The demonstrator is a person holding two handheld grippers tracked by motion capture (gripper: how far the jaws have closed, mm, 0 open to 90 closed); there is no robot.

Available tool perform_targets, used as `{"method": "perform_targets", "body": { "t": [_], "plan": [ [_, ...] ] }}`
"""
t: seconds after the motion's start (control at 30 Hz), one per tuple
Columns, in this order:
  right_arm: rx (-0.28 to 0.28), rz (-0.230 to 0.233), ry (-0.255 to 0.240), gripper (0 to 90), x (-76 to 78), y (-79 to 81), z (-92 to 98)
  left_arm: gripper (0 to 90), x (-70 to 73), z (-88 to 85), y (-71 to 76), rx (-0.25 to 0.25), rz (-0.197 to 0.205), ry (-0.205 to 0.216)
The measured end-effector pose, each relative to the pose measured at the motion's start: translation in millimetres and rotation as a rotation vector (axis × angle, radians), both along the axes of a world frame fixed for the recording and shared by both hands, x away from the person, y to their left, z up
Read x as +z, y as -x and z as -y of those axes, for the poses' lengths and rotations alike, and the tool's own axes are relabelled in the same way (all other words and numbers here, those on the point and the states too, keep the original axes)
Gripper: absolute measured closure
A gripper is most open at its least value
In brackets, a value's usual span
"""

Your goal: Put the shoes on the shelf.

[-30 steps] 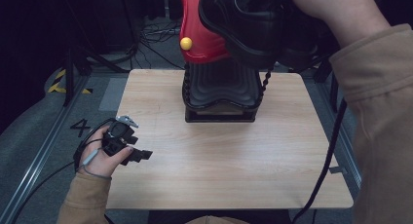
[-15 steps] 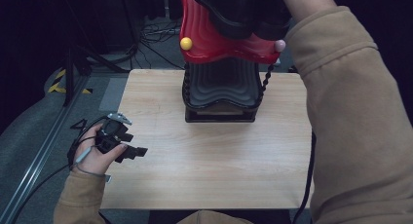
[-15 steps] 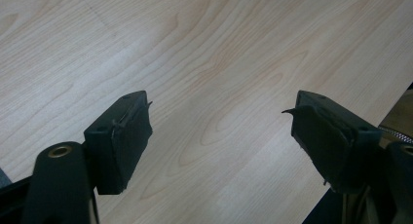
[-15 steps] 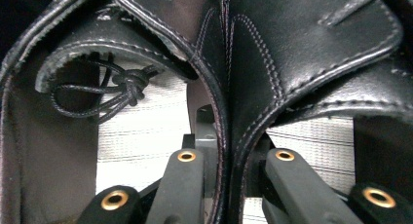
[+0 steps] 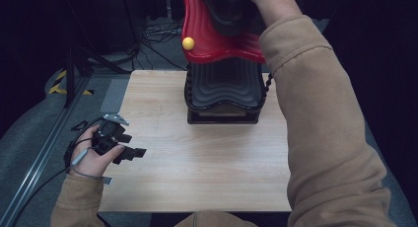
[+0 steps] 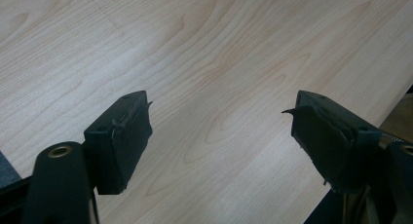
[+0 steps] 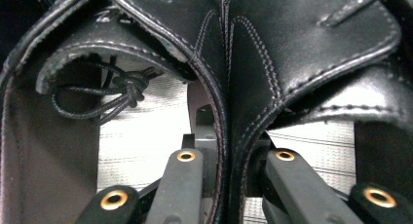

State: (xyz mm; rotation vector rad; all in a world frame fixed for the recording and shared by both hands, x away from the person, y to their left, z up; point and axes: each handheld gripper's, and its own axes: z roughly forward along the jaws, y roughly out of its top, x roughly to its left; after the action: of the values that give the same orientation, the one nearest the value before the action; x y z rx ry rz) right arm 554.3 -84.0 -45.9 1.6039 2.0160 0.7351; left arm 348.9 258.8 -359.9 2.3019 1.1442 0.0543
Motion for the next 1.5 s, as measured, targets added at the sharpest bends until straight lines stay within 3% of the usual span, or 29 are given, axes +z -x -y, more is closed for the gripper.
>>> {"method": "perform_targets", "body": {
  "t": [0.4,0.77,1.1,1.27,1.5],
  "plan": [
    [0.036,0.031,-0.016,81.4,-31.4,-8.7,-5.6,22.8,1.2,1.9,1.4,-0.002,0.001,0.0],
    [0.03,0.07,-0.014,81.3,-51.7,-13.5,-4.0,22.8,-0.4,3.8,-0.1,-0.007,-0.006,-0.004],
    [0.011,0.06,-0.019,79.5,-51.2,-5.6,-6.6,22.7,-2.1,9.0,-2.0,-0.018,-0.013,-0.016],
    [0.013,0.05,-0.021,73.8,-50.6,-3.8,-4.5,22.8,-1.6,10.7,-2.2,-0.02,-0.013,-0.017],
    [0.032,0.026,-0.074,65.7,-44.8,0.6,5.2,22.7,-2.3,14.0,-2.7,-0.026,-0.017,-0.022]
  ]
}}
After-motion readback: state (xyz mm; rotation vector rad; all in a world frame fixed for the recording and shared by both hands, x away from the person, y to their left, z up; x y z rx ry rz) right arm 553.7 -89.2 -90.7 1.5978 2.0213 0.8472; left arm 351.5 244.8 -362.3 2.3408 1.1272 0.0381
